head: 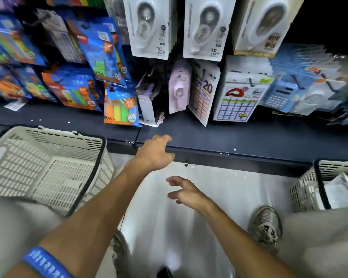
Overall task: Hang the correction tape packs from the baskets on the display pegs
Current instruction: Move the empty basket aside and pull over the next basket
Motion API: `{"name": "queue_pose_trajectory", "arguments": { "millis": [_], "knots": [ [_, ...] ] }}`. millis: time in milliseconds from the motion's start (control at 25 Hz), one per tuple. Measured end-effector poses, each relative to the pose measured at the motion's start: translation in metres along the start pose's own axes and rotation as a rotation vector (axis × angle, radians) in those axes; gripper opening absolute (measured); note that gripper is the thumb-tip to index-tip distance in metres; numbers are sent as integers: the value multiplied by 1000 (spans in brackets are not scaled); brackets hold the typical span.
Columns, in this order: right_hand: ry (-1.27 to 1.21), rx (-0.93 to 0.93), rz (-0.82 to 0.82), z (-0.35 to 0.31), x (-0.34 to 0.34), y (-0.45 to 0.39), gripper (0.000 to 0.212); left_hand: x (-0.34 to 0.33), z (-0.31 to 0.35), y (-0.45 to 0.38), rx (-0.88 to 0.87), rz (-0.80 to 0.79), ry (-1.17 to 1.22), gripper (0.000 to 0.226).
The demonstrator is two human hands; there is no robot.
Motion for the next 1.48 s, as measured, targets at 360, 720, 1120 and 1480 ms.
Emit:
{"name": "queue_pose_trajectory", "arguments": {
  "millis": [360, 720, 1120, 1480],
  "knots": [
    [-438, 62, 628, 13, 198, 128, 17, -53, 201, 53, -360, -21, 3, 56],
    [-399, -20, 901, 37, 258, 217, 21, -85, 223, 85, -391, -144, 117, 54],
    [671, -326, 954, 137, 305, 207, 54, -202, 224, 56, -222, -321, 180, 44],
    [713, -280, 833, 153, 301, 145, 56, -277, 281, 11, 26, -364, 535, 21]
  ]
}}
Point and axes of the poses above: each hand's wrist, its own y-axis away from the middle knuckle, its own x-axis out of the back of the hand, z = x × y, the point moved 7 cm from there along -y, towards the middle knuckle, and after that the axes turned 7 degrees about z, right-handed, at the moved point
